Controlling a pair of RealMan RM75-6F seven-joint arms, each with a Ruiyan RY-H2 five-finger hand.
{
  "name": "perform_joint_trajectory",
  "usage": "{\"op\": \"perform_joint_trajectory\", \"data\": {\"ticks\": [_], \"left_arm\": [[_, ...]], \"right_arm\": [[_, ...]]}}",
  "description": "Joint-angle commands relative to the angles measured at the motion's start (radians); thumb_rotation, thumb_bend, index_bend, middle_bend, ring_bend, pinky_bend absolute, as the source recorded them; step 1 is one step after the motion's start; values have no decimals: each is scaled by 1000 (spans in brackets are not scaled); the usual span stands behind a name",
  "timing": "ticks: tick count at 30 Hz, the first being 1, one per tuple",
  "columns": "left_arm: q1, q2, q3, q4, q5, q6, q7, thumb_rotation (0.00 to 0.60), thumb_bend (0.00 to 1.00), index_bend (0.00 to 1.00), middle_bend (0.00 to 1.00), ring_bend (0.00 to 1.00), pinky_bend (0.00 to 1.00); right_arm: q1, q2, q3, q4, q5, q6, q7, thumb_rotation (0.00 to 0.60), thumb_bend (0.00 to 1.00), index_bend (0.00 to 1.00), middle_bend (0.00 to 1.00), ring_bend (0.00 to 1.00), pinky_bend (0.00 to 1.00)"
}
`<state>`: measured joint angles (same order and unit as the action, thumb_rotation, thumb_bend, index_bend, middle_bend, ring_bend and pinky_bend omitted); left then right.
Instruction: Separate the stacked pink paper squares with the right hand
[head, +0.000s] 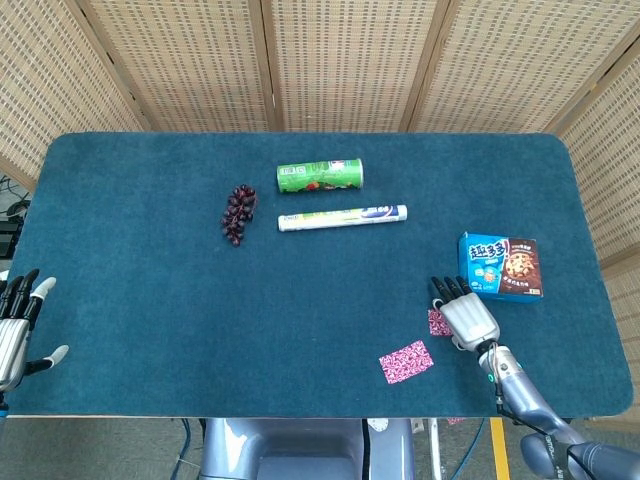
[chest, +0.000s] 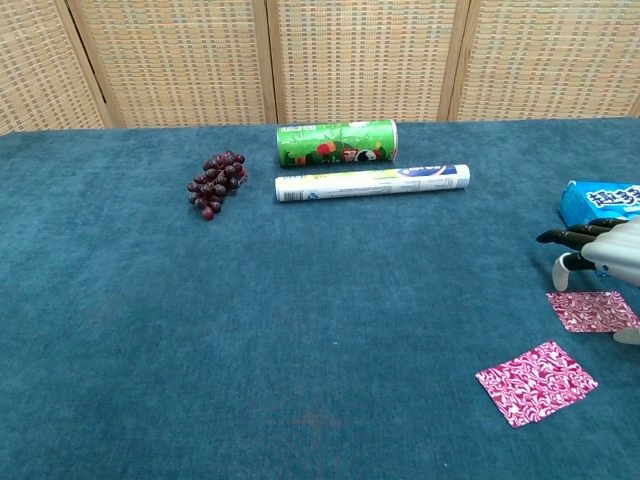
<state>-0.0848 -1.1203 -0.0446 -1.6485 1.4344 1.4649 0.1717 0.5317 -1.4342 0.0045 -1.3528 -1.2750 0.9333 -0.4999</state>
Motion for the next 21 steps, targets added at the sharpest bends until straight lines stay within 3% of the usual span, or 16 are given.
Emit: {"op": "perform_joint_trajectory", "data": {"ticks": [1, 6, 15, 21], "left_arm": [[0, 0, 0, 0, 0, 0, 0, 600, 127, 98, 0, 0, 0], [0, 0, 0, -1, 0, 0, 0, 600, 128, 98, 0, 0, 0], [0, 0, 0, 0, 0, 0, -1, 600, 127, 98, 0, 0, 0], [0, -1, 0, 0, 0, 0, 0, 600, 128, 98, 0, 0, 0]], "right_arm": [[1, -1, 0, 1, 1, -1, 0, 600, 247, 290, 0, 0, 66], [2, -5, -1, 6, 2, -6, 5, 600, 258, 299, 0, 0, 66], [-2, -20, -1, 25, -11, 3, 40, 600, 260, 462, 0, 0, 66], [-6, -21, -3, 28, -27, 16, 56, 600, 260, 483, 0, 0, 66]]}}
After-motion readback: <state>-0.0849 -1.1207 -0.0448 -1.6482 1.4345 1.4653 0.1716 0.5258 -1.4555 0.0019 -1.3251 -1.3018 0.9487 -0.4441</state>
